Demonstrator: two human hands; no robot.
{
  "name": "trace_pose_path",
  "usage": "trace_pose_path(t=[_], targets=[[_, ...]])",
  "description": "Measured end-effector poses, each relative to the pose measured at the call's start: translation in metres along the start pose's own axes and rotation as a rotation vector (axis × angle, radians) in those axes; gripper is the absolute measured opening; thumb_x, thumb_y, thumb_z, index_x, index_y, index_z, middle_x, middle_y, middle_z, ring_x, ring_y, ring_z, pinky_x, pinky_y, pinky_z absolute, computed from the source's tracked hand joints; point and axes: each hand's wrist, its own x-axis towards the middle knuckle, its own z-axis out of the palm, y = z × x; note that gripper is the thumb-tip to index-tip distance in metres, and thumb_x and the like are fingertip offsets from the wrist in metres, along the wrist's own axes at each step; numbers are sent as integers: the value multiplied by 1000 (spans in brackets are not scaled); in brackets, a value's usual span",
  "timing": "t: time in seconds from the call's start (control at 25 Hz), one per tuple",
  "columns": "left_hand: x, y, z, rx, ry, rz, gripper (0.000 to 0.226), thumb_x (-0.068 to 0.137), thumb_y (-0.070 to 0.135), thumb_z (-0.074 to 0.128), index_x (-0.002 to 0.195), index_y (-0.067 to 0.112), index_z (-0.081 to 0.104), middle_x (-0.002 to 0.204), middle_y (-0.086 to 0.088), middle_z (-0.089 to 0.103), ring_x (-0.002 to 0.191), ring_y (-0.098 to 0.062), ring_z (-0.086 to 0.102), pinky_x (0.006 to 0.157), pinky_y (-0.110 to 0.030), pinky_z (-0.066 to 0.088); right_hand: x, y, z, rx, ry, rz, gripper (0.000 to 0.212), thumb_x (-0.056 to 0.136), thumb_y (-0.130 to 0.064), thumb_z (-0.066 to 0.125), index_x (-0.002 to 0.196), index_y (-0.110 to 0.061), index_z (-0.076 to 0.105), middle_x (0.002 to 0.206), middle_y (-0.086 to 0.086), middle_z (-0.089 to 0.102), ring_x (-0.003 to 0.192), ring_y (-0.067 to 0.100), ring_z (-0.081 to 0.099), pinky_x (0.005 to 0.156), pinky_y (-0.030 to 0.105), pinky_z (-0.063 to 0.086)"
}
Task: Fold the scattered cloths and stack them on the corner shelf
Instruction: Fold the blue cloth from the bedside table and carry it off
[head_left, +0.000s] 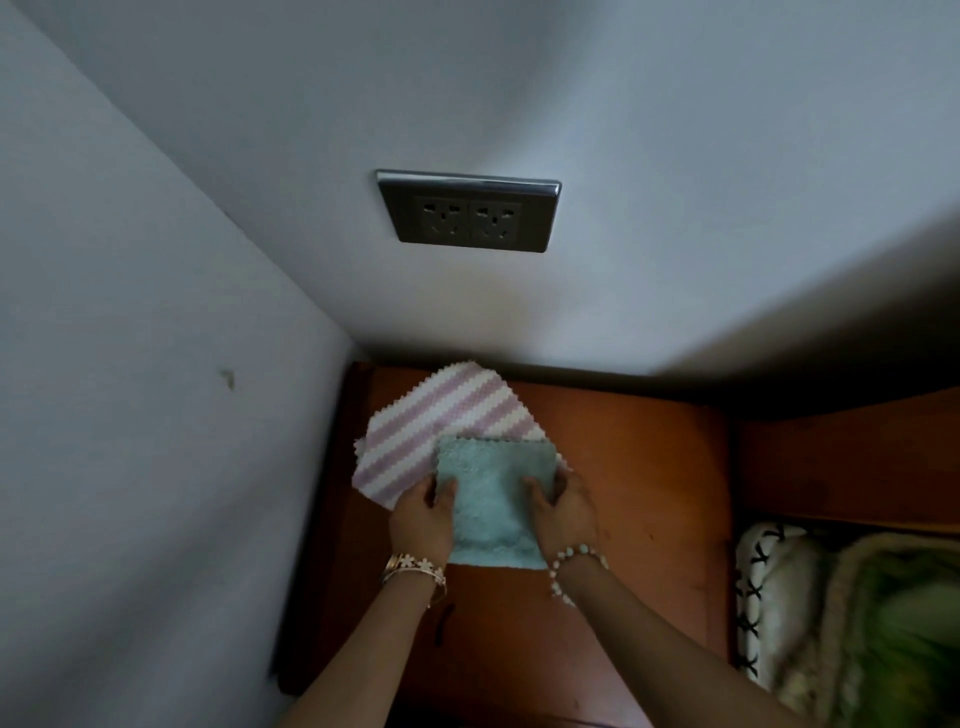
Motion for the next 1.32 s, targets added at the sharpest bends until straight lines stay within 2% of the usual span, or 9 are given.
trace_pose_path(t=[0.16, 0.24, 0.36, 0.6, 0.84, 0.96, 1.12, 1.24, 1.32], targets=[[5, 9, -5, -191, -174, -162, 33, 82, 37, 73, 90, 4, 73, 86, -11, 75, 83, -29, 71, 78, -45, 58, 0, -11, -11, 121, -65, 82, 36, 89, -39, 63, 103, -6, 68, 85, 1, 67, 71, 13, 61, 57, 23, 47], [3, 21, -11, -449, -351, -300, 34, 76, 32, 80, 100, 8, 74, 98, -10, 76, 93, -28, 72, 87, -45, 57, -1, -18, -18, 380, -155, 166, 35, 87, -38, 64, 109, -12, 67, 97, 5, 72, 85, 20, 68, 76, 35, 58], [0, 36, -21, -629, -565, -382, 39, 79, 31, 75, 114, 14, 69, 112, -11, 72, 105, -28, 68, 95, -49, 52, -6, -30, -34, 678, -372, 397, 49, 74, -44, 73, 114, -17, 67, 109, 12, 73, 101, 33, 68, 92, 56, 52], [5, 55, -34, -673, -740, -380, 64, 70, 36, 81, 127, 14, 60, 125, -17, 65, 117, -37, 60, 95, -52, 50, -21, -57, -63, 810, -521, 361, 51, 77, -39, 74, 117, -11, 65, 112, 16, 71, 106, 37, 67, 96, 57, 49], [-7, 90, -40, -471, -758, -184, 65, 70, 41, 81, 124, 12, 60, 123, -15, 66, 114, -33, 62, 101, -51, 47, -43, -78, -91, 710, -269, 198, 53, 74, -47, 76, 108, -7, 68, 100, 14, 75, 91, 32, 73, 85, 52, 57], [-30, 119, -44, -409, -735, -50, 51, 81, 45, 71, 123, 17, 62, 121, -10, 68, 112, -29, 64, 101, -50, 48, -67, -92, -115, 708, -122, 80, 40, 81, -43, 72, 100, -8, 70, 94, 12, 76, 81, 24, 74, 73, 38, 61], [-83, 178, -56, -378, -724, 127, 41, 87, 43, 63, 120, 19, 63, 113, -9, 72, 102, -29, 70, 92, -49, 54, -109, -119, -160, 822, -34, -14, 38, 83, -37, 72, 100, -3, 71, 94, 13, 76, 88, 29, 73, 82, 46, 59], [-135, 227, -60, -450, -804, 187, 32, 94, 34, 56, 120, 17, 63, 111, -13, 72, 101, -33, 69, 82, -45, 57, -149, -133, -208, 846, 63, -131, 32, 86, -34, 69, 98, -5, 72, 94, 10, 77, 89, 25, 73, 80, 39, 60], [-173, 252, -55, -521, -874, 164, 37, 94, 32, 56, 124, 12, 61, 117, -18, 69, 106, -38, 66, 90, -52, 53, -181, -138, -244, 874, 130, -186, 32, 86, -36, 69, 97, -6, 73, 95, 10, 77, 94, 27, 72, 84, 43, 59]])
